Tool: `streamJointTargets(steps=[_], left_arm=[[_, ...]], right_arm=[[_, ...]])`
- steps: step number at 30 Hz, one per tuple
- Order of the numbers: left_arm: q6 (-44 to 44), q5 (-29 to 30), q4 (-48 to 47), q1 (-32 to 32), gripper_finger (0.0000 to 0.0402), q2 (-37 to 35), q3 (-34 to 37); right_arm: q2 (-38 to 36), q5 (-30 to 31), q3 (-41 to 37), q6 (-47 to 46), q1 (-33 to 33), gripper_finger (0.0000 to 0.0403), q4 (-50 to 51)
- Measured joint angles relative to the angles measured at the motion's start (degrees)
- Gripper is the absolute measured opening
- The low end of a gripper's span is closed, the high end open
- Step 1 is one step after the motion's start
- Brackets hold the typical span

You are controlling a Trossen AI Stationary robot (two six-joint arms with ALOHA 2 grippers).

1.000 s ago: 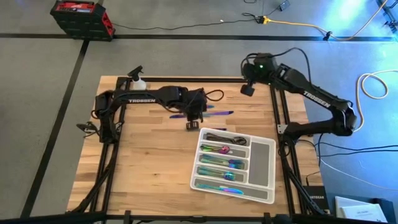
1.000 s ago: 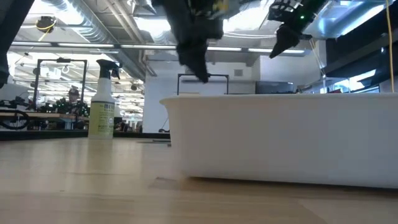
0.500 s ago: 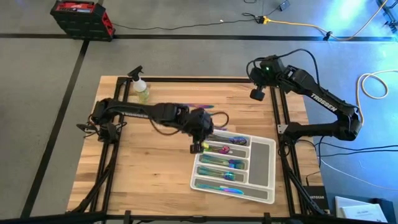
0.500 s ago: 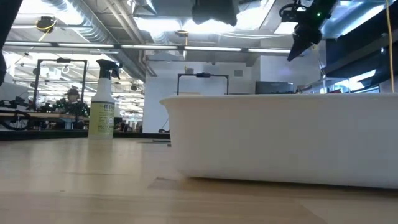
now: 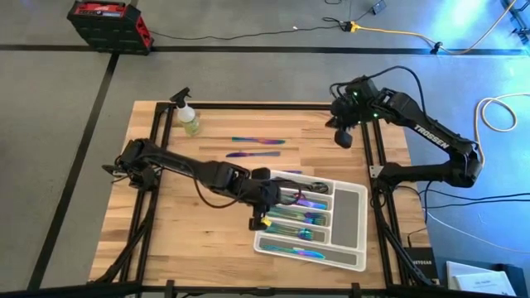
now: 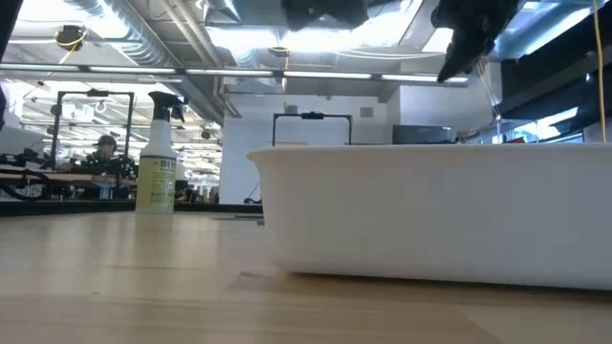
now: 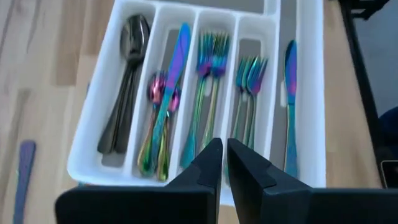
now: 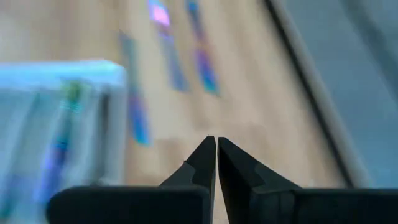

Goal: Sort silverware
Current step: Put the purple knife into the white silverware tray

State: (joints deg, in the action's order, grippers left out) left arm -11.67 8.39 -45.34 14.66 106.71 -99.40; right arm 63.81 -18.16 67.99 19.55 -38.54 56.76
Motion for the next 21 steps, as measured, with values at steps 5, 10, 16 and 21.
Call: streamJointTargets(steps=[5, 10, 16, 21], left_arm=[[-0.1, 0.1, 0.9, -0.3, 0.0009, 0.0, 4.2], [2.7, -3.2, 2.7, -2.3, 0.0009, 0.1, 6.3], [9.0, -7.5, 2.7, -5.2, 0.0009, 0.0, 6.3], [13.6, -8.8, 2.8, -7.2, 0.0009, 0.0, 6.3]], right_arm=[[0.1, -11.0, 0.0, -7.5, 3.7, 0.0001, 1.5], [1.2, -12.2, -0.8, -13.0, 12.9, 0.0001, 5.8], [1.7, -11.5, -4.6, -25.4, 22.7, 0.0023, 3.1], [1.7, -8.7, -10.5, -34.4, 29.1, 0.0085, -2.7]])
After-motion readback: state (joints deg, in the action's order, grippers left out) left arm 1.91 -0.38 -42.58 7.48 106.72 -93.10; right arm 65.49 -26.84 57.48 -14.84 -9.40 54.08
